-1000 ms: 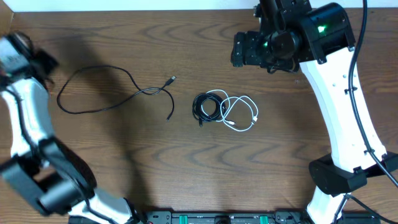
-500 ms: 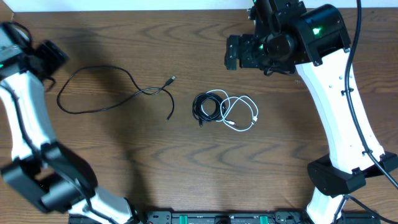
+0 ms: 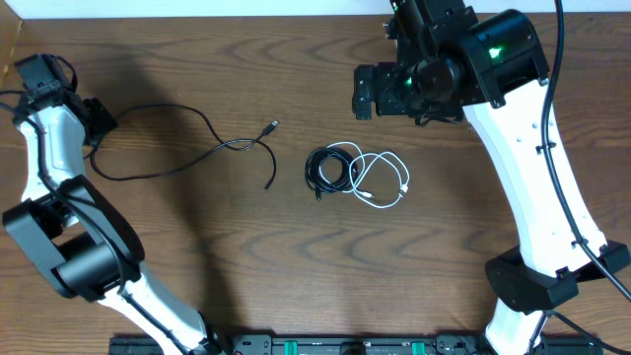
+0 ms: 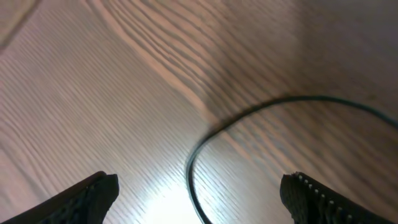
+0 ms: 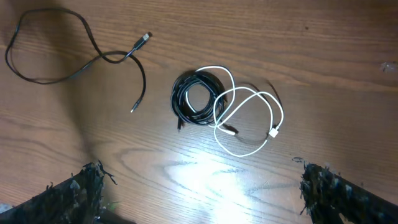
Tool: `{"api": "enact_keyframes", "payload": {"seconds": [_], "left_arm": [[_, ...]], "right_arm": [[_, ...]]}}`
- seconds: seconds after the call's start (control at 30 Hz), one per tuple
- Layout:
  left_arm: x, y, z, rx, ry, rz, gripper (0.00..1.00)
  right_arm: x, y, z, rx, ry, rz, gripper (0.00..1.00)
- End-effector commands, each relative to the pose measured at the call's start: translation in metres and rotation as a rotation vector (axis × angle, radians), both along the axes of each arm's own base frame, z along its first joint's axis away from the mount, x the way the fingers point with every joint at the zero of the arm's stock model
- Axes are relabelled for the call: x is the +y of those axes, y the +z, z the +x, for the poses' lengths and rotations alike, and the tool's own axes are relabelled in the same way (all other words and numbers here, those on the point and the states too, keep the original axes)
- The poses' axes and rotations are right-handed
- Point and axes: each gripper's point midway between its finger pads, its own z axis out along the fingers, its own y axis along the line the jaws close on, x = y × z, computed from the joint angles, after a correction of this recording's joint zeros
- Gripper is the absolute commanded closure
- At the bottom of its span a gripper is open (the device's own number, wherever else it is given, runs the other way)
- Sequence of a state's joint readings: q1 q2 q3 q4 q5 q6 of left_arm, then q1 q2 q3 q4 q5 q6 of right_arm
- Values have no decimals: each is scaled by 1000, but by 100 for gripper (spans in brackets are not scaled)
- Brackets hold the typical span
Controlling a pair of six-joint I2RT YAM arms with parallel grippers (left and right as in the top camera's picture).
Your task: Untangle cables
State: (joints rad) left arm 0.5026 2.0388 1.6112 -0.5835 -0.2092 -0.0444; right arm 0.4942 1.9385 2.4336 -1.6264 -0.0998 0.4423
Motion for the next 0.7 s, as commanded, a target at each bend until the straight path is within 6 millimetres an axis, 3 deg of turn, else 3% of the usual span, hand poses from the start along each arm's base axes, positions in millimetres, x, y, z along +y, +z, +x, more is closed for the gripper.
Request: {"api": "enact_keyframes", "payload": {"seconds": [0.0,0.3,0.5,0.67], "left_arm": [[14,-24,-6,102,-37,49,11],[36,-62,-30,166,-8,-16,11],[17,-74,-18,39,-122,-223,11],[14,-75,-16,34,-170,-235,12]], "right_arm": [[2,-3,1,0,15,-10,1],[4,-1,4,-13,15,-4,1],[6,0,7,-27,14,4,1],[7,1,9,-35,12,10,1]]}}
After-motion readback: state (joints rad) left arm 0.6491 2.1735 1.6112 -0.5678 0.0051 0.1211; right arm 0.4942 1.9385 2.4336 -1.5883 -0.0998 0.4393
